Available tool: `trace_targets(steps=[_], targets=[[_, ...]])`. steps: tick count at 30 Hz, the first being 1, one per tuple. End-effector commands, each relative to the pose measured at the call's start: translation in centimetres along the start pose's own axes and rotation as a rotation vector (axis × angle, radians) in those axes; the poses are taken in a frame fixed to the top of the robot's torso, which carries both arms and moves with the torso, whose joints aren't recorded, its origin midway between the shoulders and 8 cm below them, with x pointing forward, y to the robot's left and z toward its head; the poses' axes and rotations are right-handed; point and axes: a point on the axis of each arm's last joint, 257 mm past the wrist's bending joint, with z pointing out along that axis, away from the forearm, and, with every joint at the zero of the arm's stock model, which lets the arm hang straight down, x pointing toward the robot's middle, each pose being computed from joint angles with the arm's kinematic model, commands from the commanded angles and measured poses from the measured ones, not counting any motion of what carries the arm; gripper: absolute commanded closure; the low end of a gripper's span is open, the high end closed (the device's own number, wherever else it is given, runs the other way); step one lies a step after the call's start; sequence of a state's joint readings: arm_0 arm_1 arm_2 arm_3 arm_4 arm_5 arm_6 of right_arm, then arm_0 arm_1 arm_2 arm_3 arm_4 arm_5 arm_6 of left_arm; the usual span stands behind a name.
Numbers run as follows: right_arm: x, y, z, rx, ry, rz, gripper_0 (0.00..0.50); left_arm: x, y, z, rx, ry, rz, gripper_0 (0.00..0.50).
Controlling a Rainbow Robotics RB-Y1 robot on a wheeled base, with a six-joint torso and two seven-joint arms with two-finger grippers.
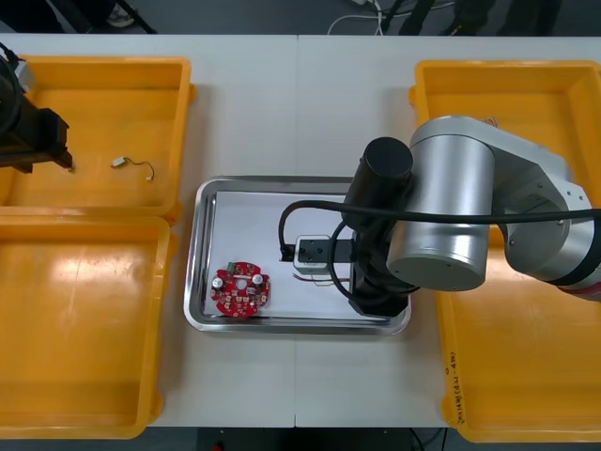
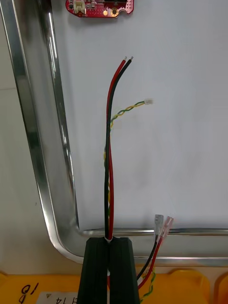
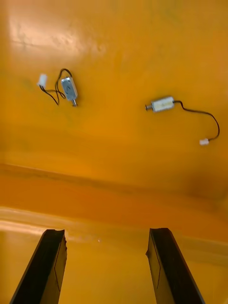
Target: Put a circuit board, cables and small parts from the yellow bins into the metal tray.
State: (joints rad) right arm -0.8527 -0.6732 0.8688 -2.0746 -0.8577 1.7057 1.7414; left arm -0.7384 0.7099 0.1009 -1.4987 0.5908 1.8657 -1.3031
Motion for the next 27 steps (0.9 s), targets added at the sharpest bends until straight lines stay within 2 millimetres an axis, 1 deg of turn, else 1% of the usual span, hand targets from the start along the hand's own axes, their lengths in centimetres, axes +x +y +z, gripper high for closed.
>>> trace_targets(steps=[1,4,8,14,17,23,27], targets=[[-1.5,0.4,0.7,-0.010,-0.034,-0.039,0.500,-4.4,2.0,-3.0,-0.033,-0.130,0.038,0.000],[-1.8,0.6,1.8,0.008,-0.040,-0.052,0.500,-5.3,2.1,-2.7,-0.023,-0.159,0.031,0.000],[-1.6,0.7,3.1,0.036,-0.031,-0.065,0.500,-6.0,2.3,-2.2,-0.011,-0.180,0.018,0.000],[-1.0,2.0,5.1,-0.013,-0.015,-0.042,0.500,-7.2,2.9,-1.2,0.010,-0.211,-0.004,0.000],[-0.8,2.3,5.8,-0.021,-0.014,-0.039,0.500,-7.7,3.2,-0.8,0.015,-0.229,-0.009,0.000],[-1.0,2.6,7.0,-0.025,-0.028,-0.029,0.500,-8.1,3.6,-0.1,0.017,-0.238,-0.014,0.000],[-1.2,3.2,7.6,-0.038,-0.032,-0.020,0.500,-8.5,3.8,0.2,0.020,-0.252,-0.017,0.000]])
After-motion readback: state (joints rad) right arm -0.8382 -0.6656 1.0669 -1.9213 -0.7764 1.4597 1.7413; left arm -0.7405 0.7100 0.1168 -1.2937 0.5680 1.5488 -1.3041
